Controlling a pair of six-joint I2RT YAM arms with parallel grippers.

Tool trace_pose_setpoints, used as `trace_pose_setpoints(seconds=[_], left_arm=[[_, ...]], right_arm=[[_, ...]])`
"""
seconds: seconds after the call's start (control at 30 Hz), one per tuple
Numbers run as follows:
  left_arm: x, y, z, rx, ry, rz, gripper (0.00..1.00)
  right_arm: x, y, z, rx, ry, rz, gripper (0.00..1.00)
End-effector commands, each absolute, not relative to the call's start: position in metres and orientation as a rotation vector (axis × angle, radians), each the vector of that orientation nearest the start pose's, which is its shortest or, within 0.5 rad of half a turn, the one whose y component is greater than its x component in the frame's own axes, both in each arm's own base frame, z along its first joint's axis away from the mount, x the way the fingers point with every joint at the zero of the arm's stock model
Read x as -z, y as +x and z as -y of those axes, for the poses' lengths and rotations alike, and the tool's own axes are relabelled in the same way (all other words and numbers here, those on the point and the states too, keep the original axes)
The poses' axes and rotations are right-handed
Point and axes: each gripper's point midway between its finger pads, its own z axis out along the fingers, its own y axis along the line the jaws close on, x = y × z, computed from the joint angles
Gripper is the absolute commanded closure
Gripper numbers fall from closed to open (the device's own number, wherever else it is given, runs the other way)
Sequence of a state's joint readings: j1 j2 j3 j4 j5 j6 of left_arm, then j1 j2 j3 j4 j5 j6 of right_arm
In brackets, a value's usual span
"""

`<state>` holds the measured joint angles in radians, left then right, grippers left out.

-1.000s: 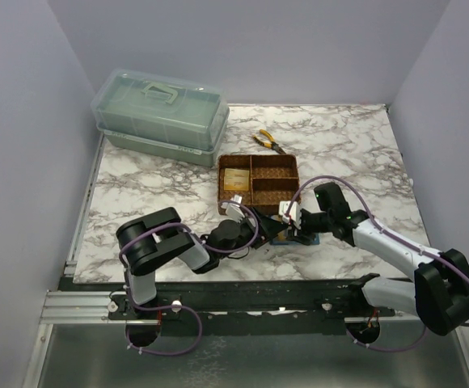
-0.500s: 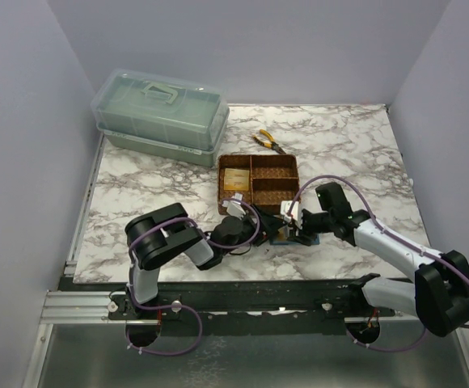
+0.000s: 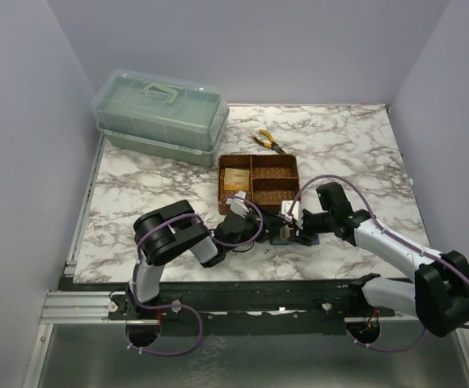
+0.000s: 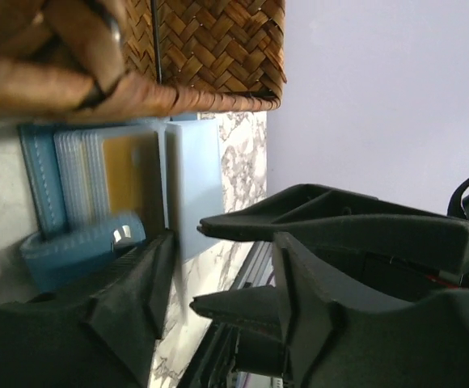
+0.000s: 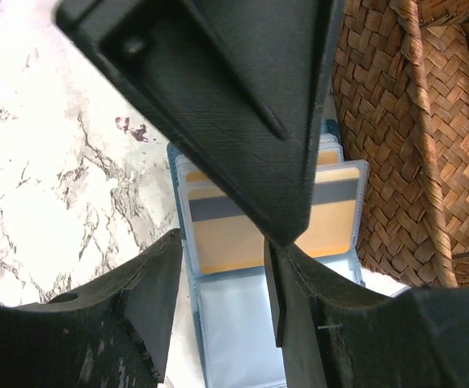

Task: Take the credit cards out of the card holder
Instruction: Remove the credit card from the card holder.

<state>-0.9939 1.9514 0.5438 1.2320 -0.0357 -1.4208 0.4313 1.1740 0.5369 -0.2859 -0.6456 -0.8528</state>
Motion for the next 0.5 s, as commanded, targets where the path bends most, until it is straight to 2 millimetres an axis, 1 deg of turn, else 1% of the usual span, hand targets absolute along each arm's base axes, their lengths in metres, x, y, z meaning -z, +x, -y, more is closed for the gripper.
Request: trace_pose_setpoints(seconds=[0.0, 0.1, 0.23, 0.33, 0.4, 0.47], left_arm=[[-0.065, 0.221, 0.412, 1.671, -0.466, -2.093, 0.5], [-0.064, 0.224, 0.412, 1.682, -0.457, -2.103, 0.58], [-0.061, 0.226, 0.411, 1.686, -0.439, -2.118, 0.67], [-0.051, 0.222, 0.412, 1.697, -0.434, -2.166, 0.66], [-0.044, 0.219, 0.413, 1.694, -0.436, -2.2, 0.63], [-0.038, 0.216, 0.413, 1.688, -0.437, -2.224, 0.62]], right_arm=[[-0.063, 0.204, -0.187, -0.664, -1.567, -1.711, 0.49], [-0.077, 0.205, -0.186, -0.73, -1.513, -1.712, 0.49], [-0.095, 0.208, -0.177, -0.824, -1.405, -1.726, 0.48], [-0.106, 0.212, -0.173, -0.883, -1.319, -1.741, 0.48], [-0.11, 0.212, -0.173, -0.909, -1.287, -1.748, 0.48], [-0.111, 0.212, -0.173, -0.927, -1.274, -1.753, 0.48]])
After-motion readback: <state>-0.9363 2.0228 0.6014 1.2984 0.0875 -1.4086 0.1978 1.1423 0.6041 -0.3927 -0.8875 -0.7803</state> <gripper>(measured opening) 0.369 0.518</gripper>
